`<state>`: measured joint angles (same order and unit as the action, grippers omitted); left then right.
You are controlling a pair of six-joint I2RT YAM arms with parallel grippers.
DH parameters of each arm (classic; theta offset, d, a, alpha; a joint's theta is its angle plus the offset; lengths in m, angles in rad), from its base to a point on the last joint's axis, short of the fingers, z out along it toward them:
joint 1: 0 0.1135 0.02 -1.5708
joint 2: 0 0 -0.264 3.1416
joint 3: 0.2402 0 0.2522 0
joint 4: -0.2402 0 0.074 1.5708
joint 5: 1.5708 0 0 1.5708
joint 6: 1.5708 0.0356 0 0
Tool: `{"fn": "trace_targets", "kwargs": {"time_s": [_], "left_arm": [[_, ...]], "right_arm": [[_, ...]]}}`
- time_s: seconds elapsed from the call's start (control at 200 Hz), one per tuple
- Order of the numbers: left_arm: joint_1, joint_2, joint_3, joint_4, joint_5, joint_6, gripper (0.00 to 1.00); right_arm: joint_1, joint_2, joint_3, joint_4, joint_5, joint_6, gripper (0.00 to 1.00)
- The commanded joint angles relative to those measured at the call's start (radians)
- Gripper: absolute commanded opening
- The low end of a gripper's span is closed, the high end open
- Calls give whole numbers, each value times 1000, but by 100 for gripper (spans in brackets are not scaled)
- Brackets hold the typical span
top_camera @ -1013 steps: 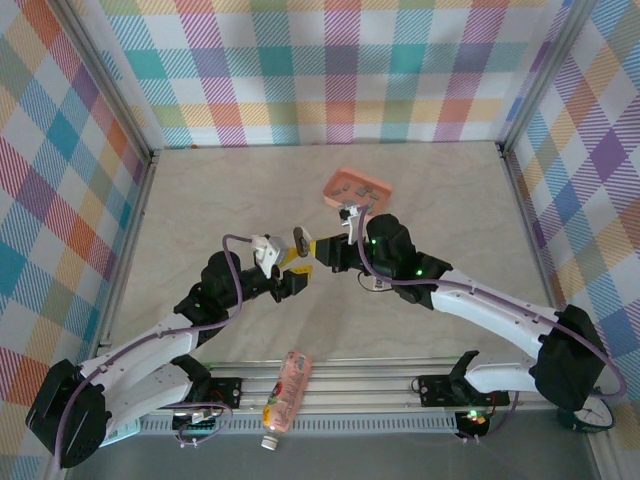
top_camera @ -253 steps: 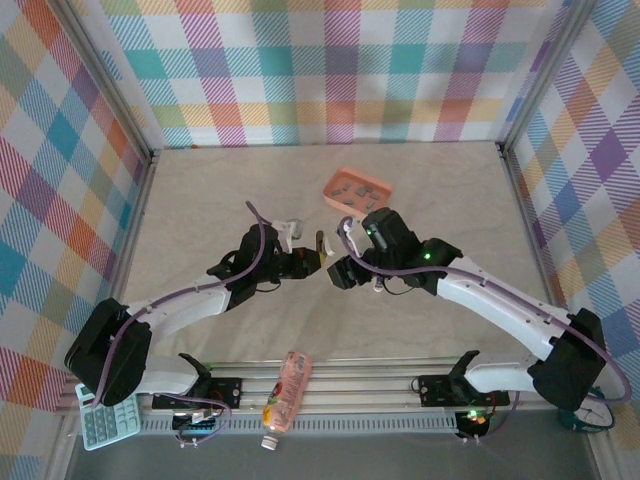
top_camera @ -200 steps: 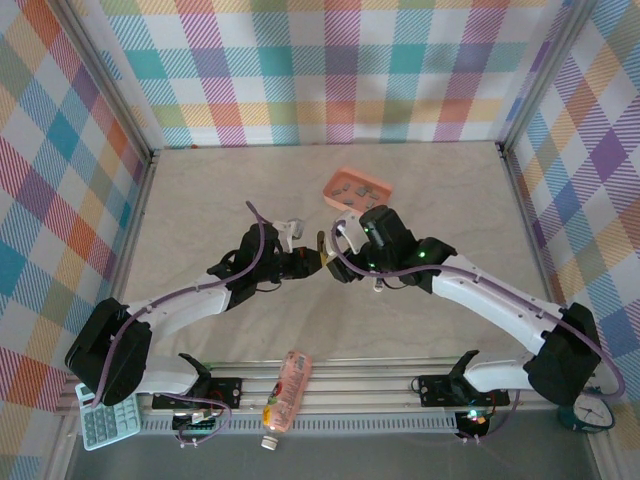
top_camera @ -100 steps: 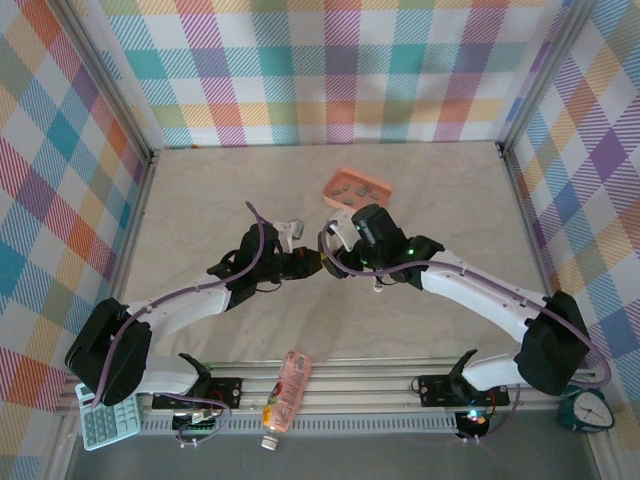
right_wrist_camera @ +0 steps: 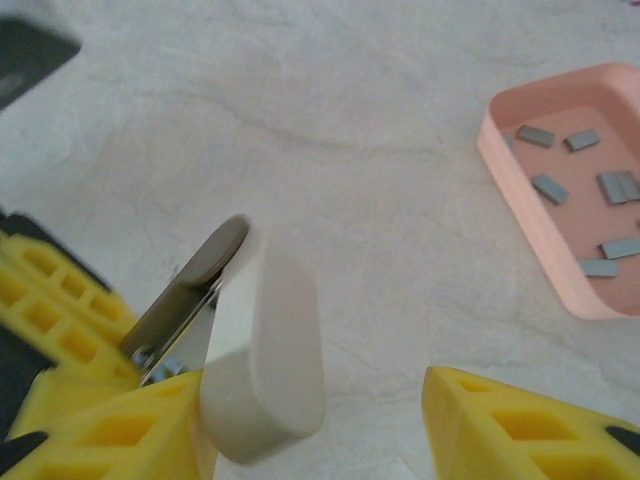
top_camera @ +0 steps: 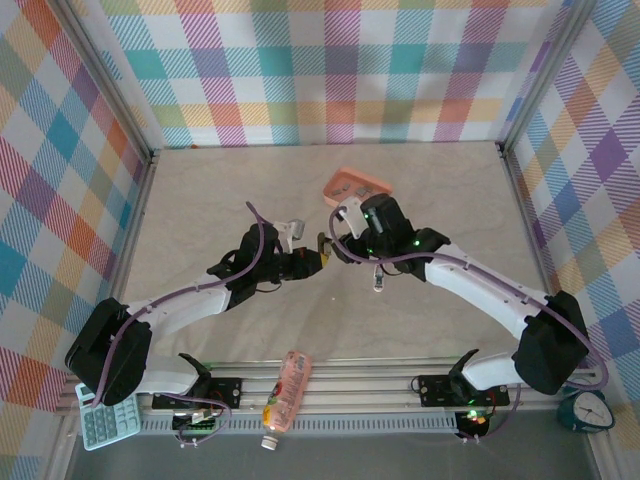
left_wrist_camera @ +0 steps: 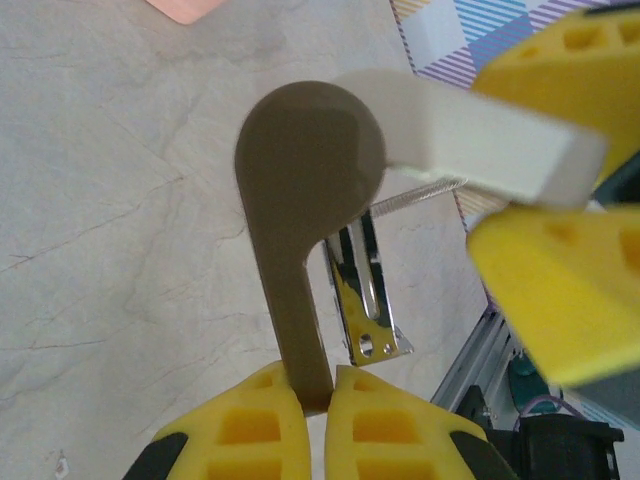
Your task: Load the staples into the stapler
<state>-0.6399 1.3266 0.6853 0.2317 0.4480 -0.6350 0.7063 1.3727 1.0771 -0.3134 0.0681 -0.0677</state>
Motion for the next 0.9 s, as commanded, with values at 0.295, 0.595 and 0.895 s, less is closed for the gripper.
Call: {"fn": "trace_targets", "kwargs": {"time_s": [0.295,0.595,0.895], "left_arm": [[-24,-29,26,21,139,95,0],[-30,-39,8,51,175,129,0],[-32,-28,22,52,141,114,0]], "right_arm": [[-75,77,82,128,-70,3,52],[-178,108,132,98,-460,55,52],[-217,167,202,-13,-650,138,52]]}}
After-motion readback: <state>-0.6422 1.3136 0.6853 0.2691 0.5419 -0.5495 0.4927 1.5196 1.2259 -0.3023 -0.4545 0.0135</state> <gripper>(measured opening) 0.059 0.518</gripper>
